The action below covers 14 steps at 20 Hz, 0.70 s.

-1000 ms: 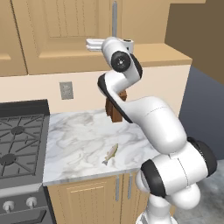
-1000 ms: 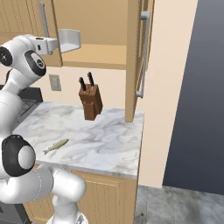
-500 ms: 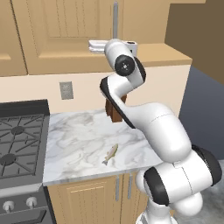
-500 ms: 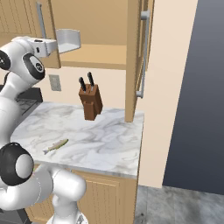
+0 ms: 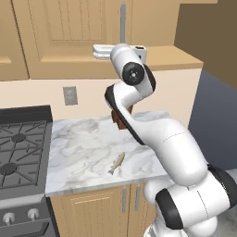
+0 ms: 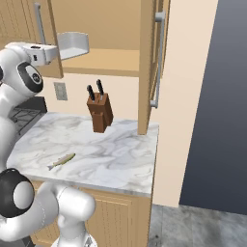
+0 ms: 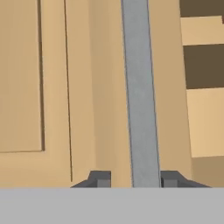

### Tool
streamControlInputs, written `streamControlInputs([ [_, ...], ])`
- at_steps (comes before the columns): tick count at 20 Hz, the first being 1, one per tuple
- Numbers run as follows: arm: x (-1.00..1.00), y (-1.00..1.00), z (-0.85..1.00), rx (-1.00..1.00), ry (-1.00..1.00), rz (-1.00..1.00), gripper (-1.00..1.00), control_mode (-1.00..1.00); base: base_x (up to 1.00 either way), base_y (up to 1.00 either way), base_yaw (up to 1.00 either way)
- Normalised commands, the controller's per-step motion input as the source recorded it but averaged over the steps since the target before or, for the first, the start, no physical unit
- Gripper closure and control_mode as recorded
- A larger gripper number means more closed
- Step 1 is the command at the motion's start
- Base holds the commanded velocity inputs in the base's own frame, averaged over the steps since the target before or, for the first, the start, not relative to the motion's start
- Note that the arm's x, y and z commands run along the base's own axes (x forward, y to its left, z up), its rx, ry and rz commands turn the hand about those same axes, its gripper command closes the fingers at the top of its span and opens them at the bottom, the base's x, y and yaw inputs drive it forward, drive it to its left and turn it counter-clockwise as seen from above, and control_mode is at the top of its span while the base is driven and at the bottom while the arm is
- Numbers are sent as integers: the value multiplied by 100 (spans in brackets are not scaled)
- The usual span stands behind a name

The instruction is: Retrieve the tupperware from the cabinet, then place the raw meat into the tupperware to avoid contamination.

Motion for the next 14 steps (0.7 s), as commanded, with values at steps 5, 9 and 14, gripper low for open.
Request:
streamControlInputs([
  [5,-40,77,0,-1,0,-1,100,-100,0,0,0],
  [9,-43,85,0,-3,0,0,100,-100,0,0,0],
  [14,-45,88,0,-3,0,0,100,-100,0,0,0],
])
